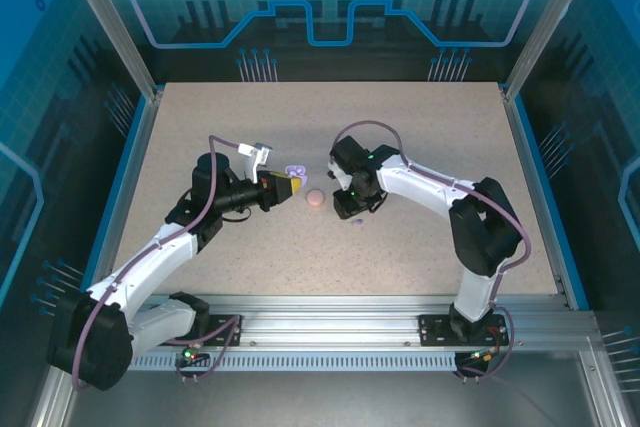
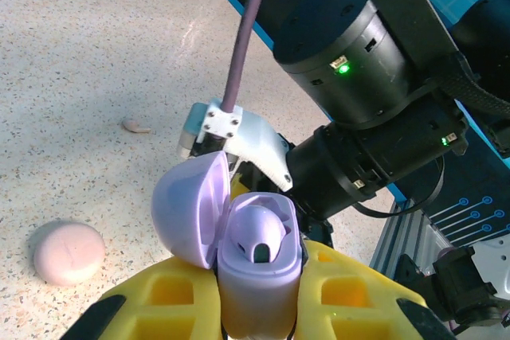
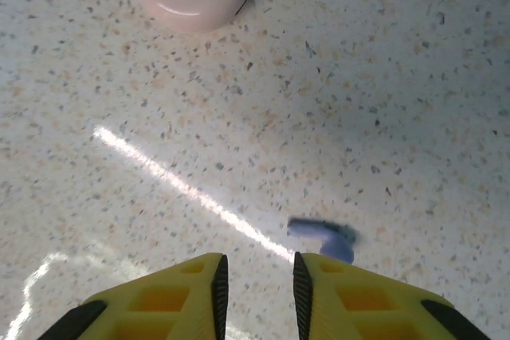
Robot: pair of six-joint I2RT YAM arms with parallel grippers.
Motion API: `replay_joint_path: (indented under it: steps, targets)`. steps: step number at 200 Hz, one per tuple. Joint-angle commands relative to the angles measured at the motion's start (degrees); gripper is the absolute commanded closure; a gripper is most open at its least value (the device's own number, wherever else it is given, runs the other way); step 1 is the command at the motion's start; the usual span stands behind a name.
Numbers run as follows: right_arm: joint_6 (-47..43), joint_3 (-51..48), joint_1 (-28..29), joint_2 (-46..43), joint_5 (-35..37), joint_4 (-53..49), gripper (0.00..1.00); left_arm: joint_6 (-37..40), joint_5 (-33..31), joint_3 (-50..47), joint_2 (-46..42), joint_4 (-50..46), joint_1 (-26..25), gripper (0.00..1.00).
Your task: Insert wireless bluetooth earbuds into charging case
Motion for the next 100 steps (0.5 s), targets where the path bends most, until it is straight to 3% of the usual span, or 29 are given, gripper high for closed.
replay_joint_path:
  steps: [1,56,100]
  targets:
    - [4.4,-3.7,-0.8,-1.0,-1.8,-0.9,0.68,-0.6,-0.4,0.6,-0.7,-0.7,-0.6,0.91]
    - [14.6,-9.7,-1.5,-2.2,-1.3,1.9,0.58,-0.5,-0.5,0.7,-0.5,-0.5,-0.8,0.91]
    - [20.3,-9.3,-1.8,1.2,-0.5,3.6,0.58,-0.4,-0.5,0.5,-0.4,-0.6,-0.9,0.91]
